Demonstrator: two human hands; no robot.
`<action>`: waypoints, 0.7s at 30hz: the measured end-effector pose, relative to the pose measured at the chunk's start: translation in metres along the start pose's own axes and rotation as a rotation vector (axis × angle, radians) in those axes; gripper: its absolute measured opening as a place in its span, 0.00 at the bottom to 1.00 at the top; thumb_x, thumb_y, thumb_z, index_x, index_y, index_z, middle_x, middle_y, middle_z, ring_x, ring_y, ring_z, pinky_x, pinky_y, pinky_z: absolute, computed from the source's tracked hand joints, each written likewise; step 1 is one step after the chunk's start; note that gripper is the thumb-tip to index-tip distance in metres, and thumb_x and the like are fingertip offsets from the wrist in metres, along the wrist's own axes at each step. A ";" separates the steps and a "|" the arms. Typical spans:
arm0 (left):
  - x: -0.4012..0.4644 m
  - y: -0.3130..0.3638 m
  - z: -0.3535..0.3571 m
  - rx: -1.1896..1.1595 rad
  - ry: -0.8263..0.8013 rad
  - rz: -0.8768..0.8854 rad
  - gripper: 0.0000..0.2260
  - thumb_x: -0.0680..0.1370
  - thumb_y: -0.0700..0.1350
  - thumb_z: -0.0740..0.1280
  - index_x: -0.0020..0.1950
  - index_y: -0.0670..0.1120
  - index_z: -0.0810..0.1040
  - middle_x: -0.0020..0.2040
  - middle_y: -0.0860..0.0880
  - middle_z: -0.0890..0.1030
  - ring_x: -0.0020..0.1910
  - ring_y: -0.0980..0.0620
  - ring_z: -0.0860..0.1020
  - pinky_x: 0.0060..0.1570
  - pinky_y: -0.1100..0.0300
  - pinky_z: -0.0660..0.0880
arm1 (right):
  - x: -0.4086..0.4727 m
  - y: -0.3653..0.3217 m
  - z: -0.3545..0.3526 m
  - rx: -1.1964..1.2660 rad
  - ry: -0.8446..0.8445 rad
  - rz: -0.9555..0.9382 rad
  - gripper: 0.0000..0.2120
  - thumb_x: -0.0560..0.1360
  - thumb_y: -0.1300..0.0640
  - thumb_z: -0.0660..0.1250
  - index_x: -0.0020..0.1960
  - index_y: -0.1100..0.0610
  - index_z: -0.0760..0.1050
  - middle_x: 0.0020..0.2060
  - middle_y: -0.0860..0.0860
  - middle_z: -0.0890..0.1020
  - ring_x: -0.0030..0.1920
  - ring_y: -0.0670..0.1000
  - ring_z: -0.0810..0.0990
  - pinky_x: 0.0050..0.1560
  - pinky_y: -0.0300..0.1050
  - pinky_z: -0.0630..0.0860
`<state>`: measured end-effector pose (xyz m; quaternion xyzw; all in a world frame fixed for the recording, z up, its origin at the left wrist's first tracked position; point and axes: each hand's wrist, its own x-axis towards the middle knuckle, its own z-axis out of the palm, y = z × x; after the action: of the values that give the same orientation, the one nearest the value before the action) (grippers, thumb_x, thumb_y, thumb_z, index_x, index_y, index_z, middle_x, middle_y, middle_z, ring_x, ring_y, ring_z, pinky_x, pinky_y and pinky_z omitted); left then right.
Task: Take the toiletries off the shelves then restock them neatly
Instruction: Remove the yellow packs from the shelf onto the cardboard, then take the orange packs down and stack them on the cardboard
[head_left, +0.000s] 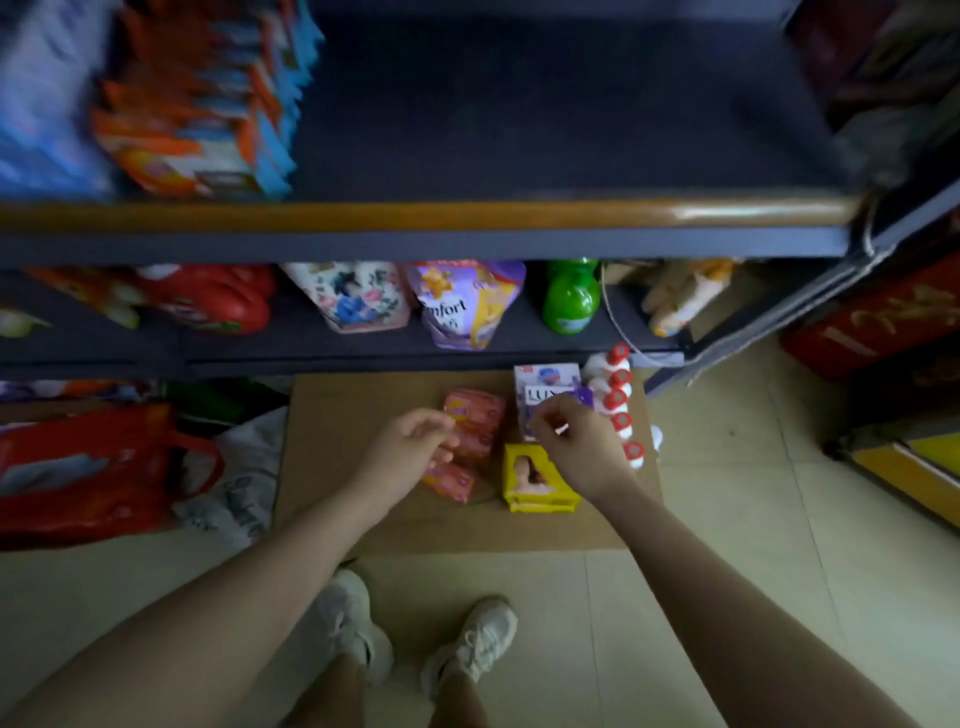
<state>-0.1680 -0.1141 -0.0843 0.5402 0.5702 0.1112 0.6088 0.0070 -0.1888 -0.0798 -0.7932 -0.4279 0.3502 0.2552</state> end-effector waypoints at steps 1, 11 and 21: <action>-0.005 0.004 -0.016 0.034 0.055 0.052 0.08 0.80 0.36 0.58 0.46 0.45 0.75 0.37 0.50 0.79 0.27 0.64 0.75 0.31 0.71 0.69 | 0.005 -0.019 -0.001 0.004 -0.024 -0.028 0.03 0.75 0.60 0.65 0.46 0.57 0.77 0.38 0.52 0.80 0.42 0.57 0.80 0.45 0.48 0.74; -0.021 0.047 -0.206 0.827 0.456 0.465 0.21 0.78 0.41 0.62 0.71 0.42 0.66 0.64 0.44 0.74 0.52 0.44 0.78 0.42 0.58 0.71 | 0.047 -0.204 0.029 0.033 0.028 -0.350 0.10 0.78 0.60 0.61 0.58 0.59 0.76 0.50 0.56 0.79 0.50 0.55 0.77 0.43 0.37 0.66; 0.035 0.055 -0.308 1.380 0.272 0.436 0.28 0.81 0.47 0.55 0.77 0.51 0.43 0.77 0.49 0.41 0.76 0.49 0.45 0.72 0.54 0.53 | 0.106 -0.313 0.110 -0.669 0.054 -0.548 0.35 0.77 0.64 0.58 0.77 0.54 0.42 0.77 0.48 0.46 0.76 0.53 0.43 0.74 0.49 0.43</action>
<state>-0.3808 0.0980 0.0110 0.8829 0.4607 -0.0886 0.0181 -0.1935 0.0711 0.0362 -0.6983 -0.7057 0.0908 0.0787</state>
